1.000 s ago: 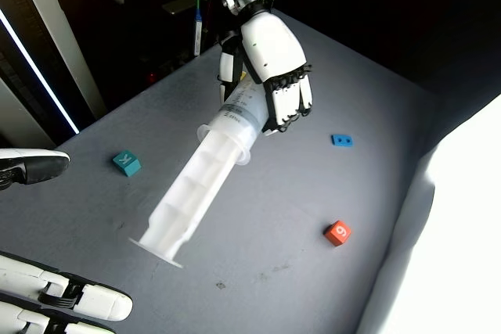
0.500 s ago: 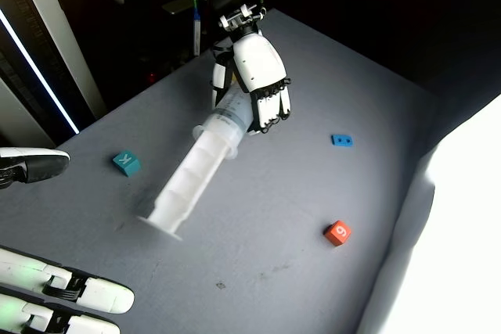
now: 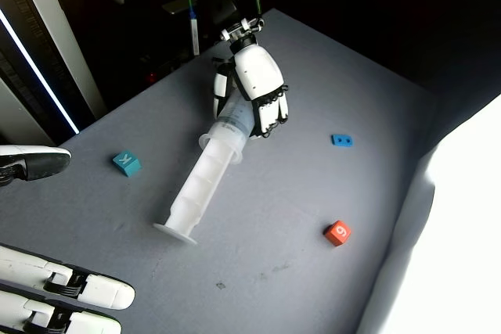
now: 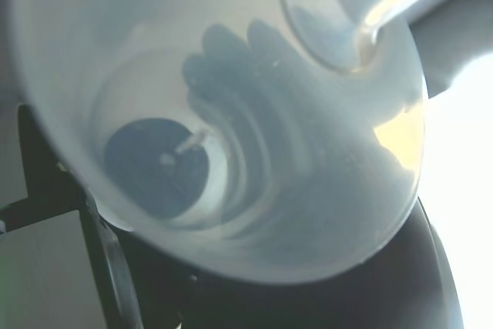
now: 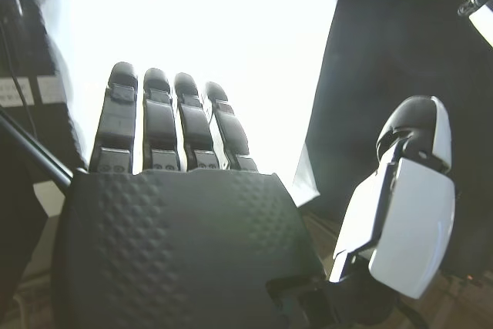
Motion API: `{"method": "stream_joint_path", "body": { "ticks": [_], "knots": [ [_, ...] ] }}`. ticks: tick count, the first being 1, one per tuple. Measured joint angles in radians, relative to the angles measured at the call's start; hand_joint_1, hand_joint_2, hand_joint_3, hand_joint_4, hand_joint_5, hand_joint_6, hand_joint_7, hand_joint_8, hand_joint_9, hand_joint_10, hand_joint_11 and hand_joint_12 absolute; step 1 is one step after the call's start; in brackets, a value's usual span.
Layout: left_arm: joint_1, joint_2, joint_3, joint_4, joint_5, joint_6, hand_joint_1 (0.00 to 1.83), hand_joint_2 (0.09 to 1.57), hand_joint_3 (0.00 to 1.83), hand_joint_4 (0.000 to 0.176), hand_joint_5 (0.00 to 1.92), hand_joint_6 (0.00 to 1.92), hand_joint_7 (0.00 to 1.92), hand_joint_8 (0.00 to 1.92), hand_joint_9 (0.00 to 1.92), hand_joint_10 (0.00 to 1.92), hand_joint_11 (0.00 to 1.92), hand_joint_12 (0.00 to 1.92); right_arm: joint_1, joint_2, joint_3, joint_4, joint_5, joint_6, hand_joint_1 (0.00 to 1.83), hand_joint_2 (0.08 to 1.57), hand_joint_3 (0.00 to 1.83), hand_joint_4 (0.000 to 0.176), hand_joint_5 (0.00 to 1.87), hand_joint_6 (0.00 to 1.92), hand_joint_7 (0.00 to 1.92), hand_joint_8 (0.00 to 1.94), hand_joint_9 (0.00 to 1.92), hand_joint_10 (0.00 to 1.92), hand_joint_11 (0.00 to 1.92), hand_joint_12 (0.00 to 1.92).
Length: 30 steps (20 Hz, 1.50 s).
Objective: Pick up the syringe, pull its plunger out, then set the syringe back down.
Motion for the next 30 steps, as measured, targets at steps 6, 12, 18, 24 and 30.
{"method": "stream_joint_path", "body": {
  "ticks": [6, 12, 18, 24, 30],
  "knots": [
    [0.021, -0.012, 0.004, 0.003, -0.019, -0.010, 1.17, 1.25, 0.00, 0.000, 0.68, 1.27, 0.81, 1.44, 0.60, 1.19, 0.34, 1.60, 0.000, 0.000, 0.000, -0.009, 0.004, 0.001, 0.30, 0.81, 0.02, 0.000, 0.00, 0.00, 0.00, 0.00, 0.00, 0.00, 0.00, 0.00],
    [0.027, -0.023, 0.004, 0.004, -0.024, -0.015, 0.78, 1.07, 0.00, 0.000, 0.25, 0.43, 0.33, 0.57, 0.25, 0.77, 0.00, 1.16, -0.007, -0.001, 0.000, -0.012, 0.008, 0.001, 0.37, 0.82, 0.02, 0.000, 0.00, 0.00, 0.00, 0.00, 0.00, 0.00, 0.00, 0.00],
    [0.030, -0.023, 0.004, 0.014, -0.028, -0.017, 0.37, 0.79, 0.00, 0.000, 0.13, 0.35, 0.06, 0.67, 0.00, 0.92, 0.00, 0.86, -0.007, -0.001, 0.000, -0.013, 0.013, 0.002, 0.46, 0.80, 0.00, 0.000, 0.00, 0.00, 0.00, 0.00, 0.00, 0.00, 0.00, 0.00],
    [0.000, -0.019, -0.007, 0.030, -0.024, -0.002, 0.47, 0.91, 0.01, 0.000, 0.11, 0.27, 0.00, 0.71, 0.00, 0.79, 0.00, 0.50, -0.013, -0.003, 0.000, -0.028, 0.019, 0.003, 0.49, 0.79, 0.00, 0.000, 0.00, 0.00, 0.00, 0.00, 0.00, 0.00, 0.02, 0.01],
    [-0.153, 0.032, -0.021, 0.012, 0.053, 0.137, 0.51, 0.86, 0.00, 0.000, 0.16, 0.29, 0.01, 0.75, 0.00, 0.80, 0.00, 0.36, -0.013, -0.005, 0.000, -0.028, 0.019, 0.003, 0.49, 0.80, 0.00, 0.000, 0.00, 0.00, 0.00, 0.00, 0.00, 0.00, 0.01, 0.01]
  ]
}}
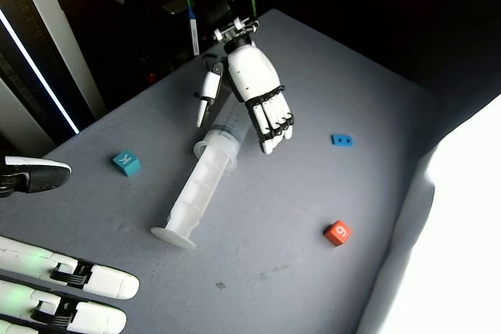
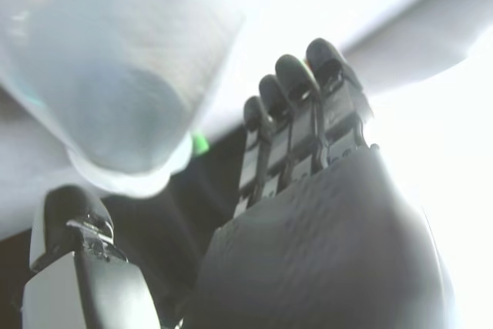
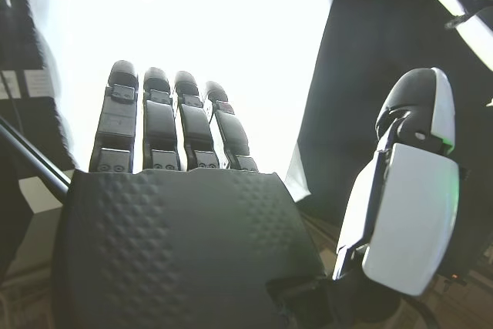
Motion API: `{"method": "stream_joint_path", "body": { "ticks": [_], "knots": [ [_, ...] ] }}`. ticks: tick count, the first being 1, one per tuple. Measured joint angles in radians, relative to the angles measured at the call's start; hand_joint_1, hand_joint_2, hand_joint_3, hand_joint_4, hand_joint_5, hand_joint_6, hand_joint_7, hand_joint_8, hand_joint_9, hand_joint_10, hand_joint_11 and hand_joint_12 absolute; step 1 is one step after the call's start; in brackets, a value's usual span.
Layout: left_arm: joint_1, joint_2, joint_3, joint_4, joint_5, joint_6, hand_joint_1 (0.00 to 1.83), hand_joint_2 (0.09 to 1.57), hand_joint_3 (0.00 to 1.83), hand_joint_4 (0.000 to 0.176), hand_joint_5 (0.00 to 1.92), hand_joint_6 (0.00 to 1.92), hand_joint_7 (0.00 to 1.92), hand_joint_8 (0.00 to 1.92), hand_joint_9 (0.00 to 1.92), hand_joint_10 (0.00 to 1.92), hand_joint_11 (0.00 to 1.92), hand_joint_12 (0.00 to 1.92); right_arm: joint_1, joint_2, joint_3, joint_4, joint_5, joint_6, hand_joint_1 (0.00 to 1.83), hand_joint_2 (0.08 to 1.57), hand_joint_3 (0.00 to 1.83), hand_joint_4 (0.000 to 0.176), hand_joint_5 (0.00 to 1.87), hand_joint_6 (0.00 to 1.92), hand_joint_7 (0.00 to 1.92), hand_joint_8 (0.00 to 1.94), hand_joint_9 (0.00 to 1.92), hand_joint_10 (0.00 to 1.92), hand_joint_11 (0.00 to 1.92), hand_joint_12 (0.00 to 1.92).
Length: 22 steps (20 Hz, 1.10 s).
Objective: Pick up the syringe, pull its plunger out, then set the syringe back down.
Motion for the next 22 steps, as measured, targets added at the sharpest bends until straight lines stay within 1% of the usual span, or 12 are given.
{"method": "stream_joint_path", "body": {
  "ticks": [5, 6, 7, 8, 10, 11, 12, 13, 14, 15, 17, 22],
  "knots": [
    [-0.167, 0.052, -0.064, -0.071, 0.077, 0.169, 0.57, 0.92, 0.01, 0.000, 0.08, 0.30, 0.03, 0.53, 0.00, 0.58, 0.00, 0.51, -0.001, 0.000, 0.000, -0.011, 0.001, 0.000, 0.44, 0.81, 0.01, 0.000, 0.02, 0.01, 0.05, 0.02, 0.05, 0.02, 0.05, 0.03],
    [-0.194, 0.061, -0.077, -0.085, 0.093, 0.199, 0.68, 0.91, 0.00, 0.000, 0.17, 0.64, 0.10, 0.89, 0.07, 0.98, 0.00, 1.17, -0.005, 0.000, 0.000, -0.013, 0.003, 0.000, 0.44, 0.81, 0.00, 0.000, 0.11, 0.00, 0.14, 0.04, 0.16, 0.01, 0.01, 0.35],
    [-0.234, 0.074, -0.092, -0.093, 0.126, 0.225, 0.64, 0.97, 0.01, 0.000, 0.08, 1.38, 0.08, 1.47, 0.07, 1.63, 0.05, 1.74, -0.006, 0.000, -0.001, -0.024, 0.005, 0.000, 0.43, 0.83, 0.00, 0.000, 0.24, 0.04, 0.30, 0.09, 0.31, 0.06, 0.00, 0.75],
    [-0.257, 0.080, -0.097, -0.092, 0.148, 0.245, 0.78, 1.05, 0.03, 0.008, 0.02, 1.81, 0.02, 1.83, 0.09, 1.86, 0.17, 1.89, -0.012, 0.000, -0.002, -0.037, 0.012, 0.000, 0.45, 0.88, 0.00, 0.000, 0.05, 1.21, 0.06, 1.47, 0.08, 1.53, 0.02, 1.69],
    [-0.323, 0.097, -0.109, -0.090, 0.223, 0.282, 0.85, 1.08, 0.03, 0.032, 0.00, 1.92, 0.00, 1.92, 0.07, 1.92, 0.18, 1.92, -0.016, -0.001, -0.004, -0.056, 0.019, 0.000, 0.51, 0.87, 0.00, 0.000, 0.00, 1.87, 0.00, 1.92, 0.04, 1.91, 0.11, 1.91],
    [-0.350, 0.100, -0.111, -0.076, 0.264, 0.287, 0.82, 1.10, 0.03, 0.000, 0.11, 1.92, 0.14, 1.92, 0.20, 1.92, 0.27, 1.92, -0.018, -0.002, -0.005, -0.055, 0.023, 0.000, 0.51, 0.90, 0.01, 0.000, 0.00, 1.91, 0.00, 1.94, 0.01, 1.92, 0.14, 1.92],
    [-0.384, 0.101, -0.113, -0.046, 0.317, 0.290, 0.73, 1.16, 0.02, 0.000, 0.68, 1.92, 0.72, 1.92, 0.67, 1.92, 0.63, 1.92, -0.018, -0.003, -0.005, -0.056, 0.024, 0.000, 0.48, 0.95, 0.01, 0.000, 0.09, 1.92, 0.06, 1.94, 0.14, 1.92, 0.23, 1.92],
    [-0.403, 0.106, -0.118, -0.035, 0.348, 0.290, 0.64, 1.17, 0.01, 0.000, 1.10, 1.92, 1.13, 1.92, 1.07, 1.92, 0.97, 1.92, -0.018, -0.003, -0.005, -0.062, 0.026, 0.000, 0.48, 0.97, 0.01, 0.000, 0.20, 1.92, 0.21, 1.94, 0.31, 1.92, 0.41, 1.92],
    [-0.436, 0.111, -0.122, -0.020, 0.406, 0.289, 0.47, 1.17, 0.00, 0.000, 1.34, 1.92, 1.46, 1.92, 1.45, 1.92, 1.35, 1.92, -0.018, -0.002, -0.005, -0.078, 0.035, 0.000, 0.44, 1.02, 0.01, 0.000, 1.10, 1.92, 1.17, 1.94, 1.22, 1.92, 1.34, 1.92],
    [-0.461, 0.111, -0.122, -0.004, 0.459, 0.290, 0.48, 1.22, 0.00, 0.000, 1.42, 1.92, 1.58, 1.92, 1.59, 1.92, 1.49, 1.92, -0.018, -0.003, -0.005, -0.089, 0.047, 0.001, 0.46, 1.05, 0.01, 0.000, 1.51, 1.92, 1.61, 1.94, 1.66, 1.92, 1.75, 1.92],
    [-0.499, 0.111, -0.122, 0.017, 0.537, 0.287, 0.84, 1.40, 0.01, 0.153, 1.40, 1.92, 1.59, 1.92, 1.64, 1.92, 1.63, 1.92, -0.023, -0.003, -0.005, -0.097, 0.059, 0.000, 0.63, 1.35, 0.04, 0.000, 1.73, 1.92, 1.87, 1.94, 1.91, 1.92, 1.91, 1.92],
    [-0.537, 0.111, -0.122, 0.031, 0.575, 0.288, 0.86, 1.47, 0.01, 0.176, 1.26, 1.92, 1.52, 1.92, 1.59, 1.92, 1.62, 1.92, -0.023, -0.006, -0.005, -0.113, 0.071, 0.001, 1.02, 1.43, 0.00, 0.000, 1.50, 1.92, 1.75, 1.94, 1.86, 1.92, 1.92, 1.92]
  ]
}}
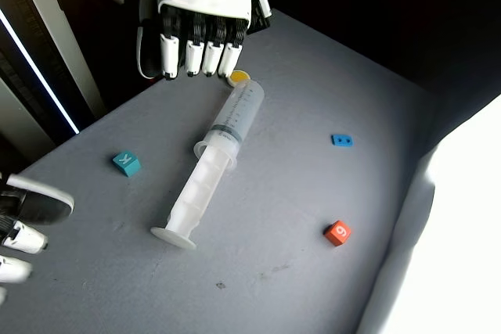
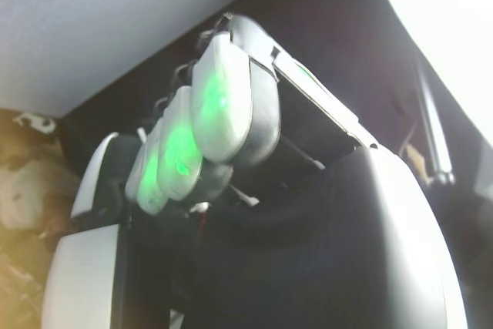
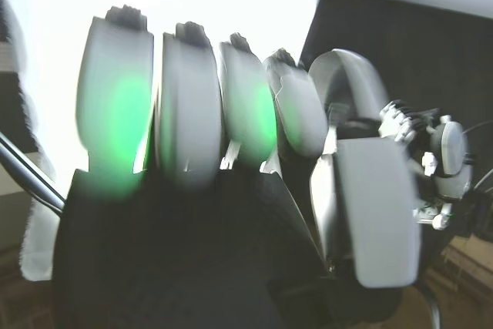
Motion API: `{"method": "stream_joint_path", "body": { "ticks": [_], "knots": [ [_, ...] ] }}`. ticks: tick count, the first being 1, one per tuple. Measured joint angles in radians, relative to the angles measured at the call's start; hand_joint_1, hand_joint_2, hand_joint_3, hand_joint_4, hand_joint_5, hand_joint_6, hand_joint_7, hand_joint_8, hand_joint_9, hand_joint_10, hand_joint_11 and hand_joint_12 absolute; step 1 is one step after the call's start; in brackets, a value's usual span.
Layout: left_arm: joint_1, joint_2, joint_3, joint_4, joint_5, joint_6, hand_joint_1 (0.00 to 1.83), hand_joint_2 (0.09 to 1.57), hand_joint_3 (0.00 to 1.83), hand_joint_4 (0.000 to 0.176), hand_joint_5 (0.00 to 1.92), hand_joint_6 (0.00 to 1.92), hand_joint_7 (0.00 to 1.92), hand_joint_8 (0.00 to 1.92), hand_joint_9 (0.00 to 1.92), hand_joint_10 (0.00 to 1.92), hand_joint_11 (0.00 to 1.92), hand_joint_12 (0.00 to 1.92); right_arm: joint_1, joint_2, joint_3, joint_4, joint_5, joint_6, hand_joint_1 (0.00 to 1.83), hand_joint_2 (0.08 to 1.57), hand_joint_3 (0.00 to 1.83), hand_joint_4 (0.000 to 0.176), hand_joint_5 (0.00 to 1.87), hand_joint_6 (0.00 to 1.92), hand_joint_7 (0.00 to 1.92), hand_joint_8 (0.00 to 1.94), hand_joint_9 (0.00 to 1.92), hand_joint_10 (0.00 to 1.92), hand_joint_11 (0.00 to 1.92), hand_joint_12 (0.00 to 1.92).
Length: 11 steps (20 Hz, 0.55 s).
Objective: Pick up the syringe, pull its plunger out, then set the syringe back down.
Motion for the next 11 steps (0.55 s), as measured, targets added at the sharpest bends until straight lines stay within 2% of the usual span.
{"method": "stream_joint_path", "body": {
  "ticks": [2, 3, 4, 5, 7, 8, 9, 11],
  "knots": [
    [-0.003, 0.000, 0.000, 0.002, 0.011, 0.000, 0.88, 1.47, 0.01, 0.176, 1.31, 1.92, 1.51, 1.92, 1.57, 1.92, 1.58, 1.92, -0.003, -0.001, 0.000, -0.004, 0.002, 0.000, 1.00, 1.42, 0.00, 0.000, 1.51, 1.92, 1.72, 1.94, 1.84, 1.92, 1.92, 1.92],
    [-0.008, 0.001, 0.000, 0.003, 0.019, 0.000, 0.89, 1.46, 0.00, 0.176, 1.34, 1.92, 1.52, 1.92, 1.57, 1.92, 1.57, 1.92, -0.003, -0.001, 0.000, -0.010, 0.003, 0.000, 0.98, 1.43, 0.00, 0.007, 1.50, 1.92, 1.73, 1.94, 1.85, 1.92, 1.92, 1.92],
    [-0.010, 0.007, -0.003, 0.003, 0.024, 0.000, 0.85, 1.46, 0.00, 0.176, 1.31, 1.92, 1.51, 1.92, 1.56, 1.92, 1.55, 1.92, -0.007, -0.001, 0.000, -0.020, 0.008, 0.000, 1.01, 1.41, 0.00, 0.033, 1.50, 1.92, 1.72, 1.94, 1.85, 1.92, 1.92, 1.92],
    [-0.010, 0.016, -0.003, 0.002, 0.029, 0.000, 0.90, 1.42, 0.00, 0.176, 1.32, 1.92, 1.51, 1.92, 1.56, 1.92, 1.53, 1.92, -0.014, -0.001, 0.000, -0.032, 0.012, 0.000, 1.03, 1.39, 0.00, 0.048, 1.48, 1.92, 1.70, 1.94, 1.83, 1.92, 1.91, 1.92],
    [-0.010, 0.031, -0.003, 0.006, 0.030, 0.000, 0.94, 1.38, 0.00, 0.176, 1.33, 1.92, 1.53, 1.92, 1.57, 1.92, 1.50, 1.92, -0.014, -0.003, 0.000, -0.060, 0.007, 0.000, 0.99, 1.42, 0.00, 0.072, 1.50, 1.92, 1.70, 1.94, 1.82, 1.92, 1.91, 1.92],
    [-0.010, 0.034, -0.003, 0.006, 0.028, 0.000, 0.93, 1.38, 0.00, 0.176, 1.22, 1.92, 1.52, 1.92, 1.56, 1.92, 1.49, 1.92, -0.014, -0.003, 0.000, -0.076, 0.008, 0.000, 1.01, 1.42, 0.00, 0.084, 1.50, 1.92, 1.70, 1.94, 1.81, 1.92, 1.90, 1.92],
    [-0.010, 0.039, -0.003, 0.006, 0.030, 0.000, 0.89, 1.39, 0.00, 0.176, 1.16, 1.92, 1.48, 1.92, 1.52, 1.92, 1.44, 1.92, -0.015, -0.005, 0.000, -0.089, 0.011, 0.000, 1.00, 1.41, 0.00, 0.092, 1.51, 1.92, 1.70, 1.94, 1.81, 1.92, 1.89, 1.92],
    [-0.010, 0.045, -0.003, 0.006, 0.030, 0.000, 0.82, 1.42, 0.01, 0.176, 1.21, 1.92, 1.46, 1.92, 1.48, 1.92, 1.38, 1.92, -0.025, -0.010, 0.000, -0.097, 0.014, 0.000, 0.97, 1.43, 0.00, 0.103, 1.53, 1.92, 1.72, 1.94, 1.84, 1.92, 1.91, 1.92]
  ]
}}
